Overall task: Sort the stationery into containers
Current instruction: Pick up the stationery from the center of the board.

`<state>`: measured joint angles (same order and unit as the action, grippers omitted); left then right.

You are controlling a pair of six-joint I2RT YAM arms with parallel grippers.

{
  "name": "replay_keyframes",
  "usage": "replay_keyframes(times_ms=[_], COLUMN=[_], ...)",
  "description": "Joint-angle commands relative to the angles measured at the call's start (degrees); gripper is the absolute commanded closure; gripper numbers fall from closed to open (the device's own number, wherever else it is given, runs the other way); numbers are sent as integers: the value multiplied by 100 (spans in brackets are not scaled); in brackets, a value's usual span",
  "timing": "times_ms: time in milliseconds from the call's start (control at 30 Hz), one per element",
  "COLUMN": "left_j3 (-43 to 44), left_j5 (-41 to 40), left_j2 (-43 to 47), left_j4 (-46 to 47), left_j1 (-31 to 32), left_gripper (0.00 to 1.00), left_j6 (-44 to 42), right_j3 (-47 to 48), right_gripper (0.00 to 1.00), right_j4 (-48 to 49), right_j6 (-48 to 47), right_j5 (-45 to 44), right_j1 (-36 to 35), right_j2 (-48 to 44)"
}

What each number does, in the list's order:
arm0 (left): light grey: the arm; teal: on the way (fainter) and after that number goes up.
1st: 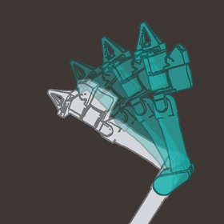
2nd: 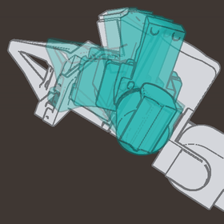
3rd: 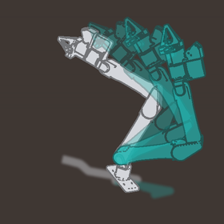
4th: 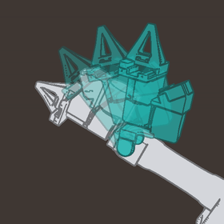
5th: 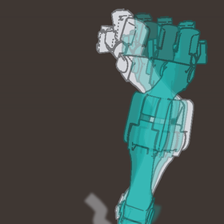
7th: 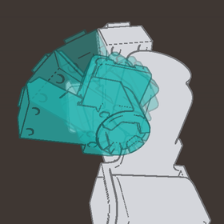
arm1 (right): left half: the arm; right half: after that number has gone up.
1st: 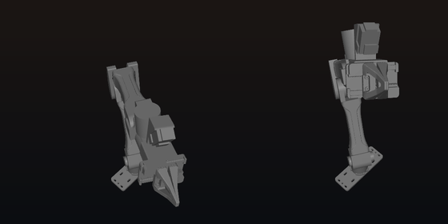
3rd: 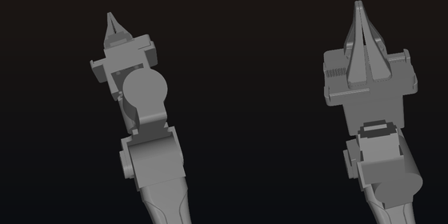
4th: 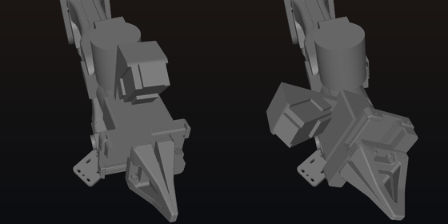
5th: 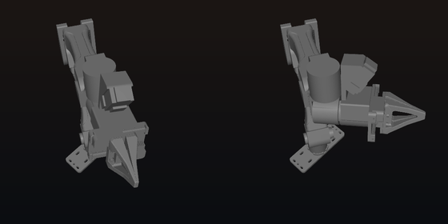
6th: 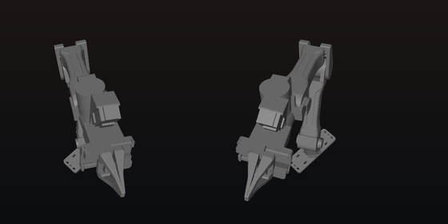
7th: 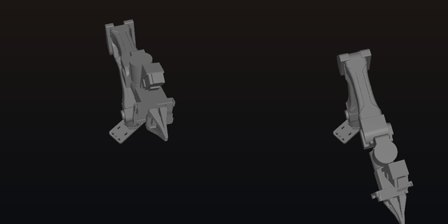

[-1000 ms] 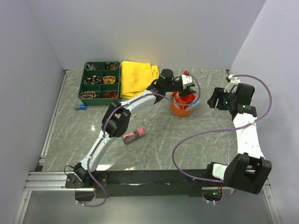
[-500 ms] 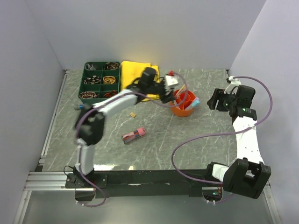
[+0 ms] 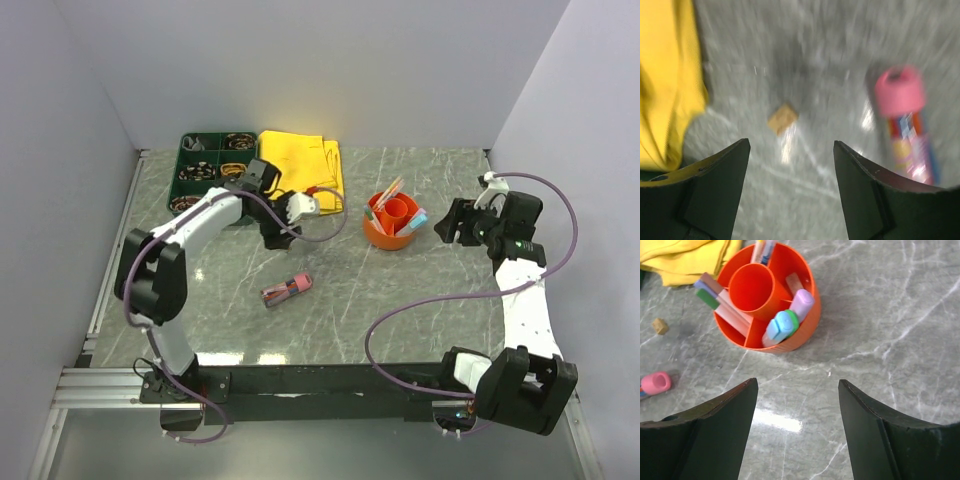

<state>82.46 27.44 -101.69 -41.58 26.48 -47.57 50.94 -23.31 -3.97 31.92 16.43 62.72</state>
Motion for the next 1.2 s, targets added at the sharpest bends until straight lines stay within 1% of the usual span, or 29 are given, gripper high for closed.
replay_keyframes(times_ms=[0,100,167,233,300,333,367,400,433,467,500,533,567,600,633,667,700,733,767,800,833,867,900,933,967,1033,1067,1167], left_j3=[200,384,490,701,1042,1192,1472,1588,1676,1782,1774,1713,1478,1310,1117,749,563,196,27,-132,-368,-484,-589,-790,-871,-1064,-1117,-1354], left_j5=[-283,-424,-441,-424,-371,-310,30,233,470,681,1101,1288,1455,1735,1808,1861,1783,1626,1502,1170,976,782,476,377,263,-44,-107,-222], left_j2=[-175,-535,-790,-1036,-1186,-1308,-1344,-1362,-1336,-1301,-1231,-969,-784,-365,-117,129,636,903,1140,1612,1809,2002,2343,2486,2766,2996,3197,3575], left_j4=[-861,-878,-852,-886,-939,-1079,-1150,-1194,-1212,-1203,-1160,-1046,-732,-494,-239,190,429,667,1026,1151,1239,1301,1302,1276,1171,1074,1012,941], left_j1=[-257,-275,-275,-275,-284,-379,-476,-608,-905,-1073,-1379,-1530,-1680,-1933,-2032,-2120,-2216,-2243,-2261,-2279,-2279,-2322,-2366,-2428,-2585,-2778,-2928,-3209], left_gripper=[27,29,30,31,31,31,31,31,31,31,30,30,30,29,28,28,26,26,25,24,23,23,22,22,22,21,21,20], left_j6=[-1903,-2501,-2730,-2731,-2469,-2154,-1934,-1696,-1163,-888,-598,31,359,676,1366,1643,1907,2510,2716,3049,3217,3350,3568,3614,3675,3773,3773,3711], right_j3=[135,197,267,329,478,522,627,689,759,908,987,1075,1268,1383,1488,1768,1953,2355,2577,2805,3321,3605,3903,4480,4747,5431,5601,5875], right_gripper=[27,27,28,29,30,30,30,30,30,29,29,29,29,29,29,29,29,29,29,29,29,30,32,32,33,34,34,32], right_j4=[37,-15,-103,-278,-515,-560,-613,-657,-701,-692,-614,-544,-473,-281,-184,-113,-78,-77,-95,-182,-278,-549,-717,-884,-1216,-1491,-1666,-1695], right_j6=[-306,-368,-455,-578,-912,-1009,-1157,-1202,-1220,-1151,-1072,-862,-747,-624,-431,-395,-386,-403,-412,-464,-534,-631,-814,-912,-1000,-1211,-1255,-1343], right_j5=[394,385,429,473,360,272,210,140,52,25,7,7,7,-19,-89,-98,-98,-159,-177,-186,-204,-282,-344,-405,-510,-616,-765,-1081], right_j1=[-25,-52,-60,-130,-481,-656,-867,-1226,-1430,-1580,-1912,-2037,-2160,-2474,-2634,-2827,-3177,-3381,-3548,-3863,-4014,-4146,-4304,-4541,-4682,-4972,-5043,-5290], right_j2=[-49,-75,-84,-163,-251,-338,-374,-383,-331,-270,-60,81,239,563,749,942,1379,1618,1856,2389,2673,3267,3551,3833,4349,4792,5142,5530])
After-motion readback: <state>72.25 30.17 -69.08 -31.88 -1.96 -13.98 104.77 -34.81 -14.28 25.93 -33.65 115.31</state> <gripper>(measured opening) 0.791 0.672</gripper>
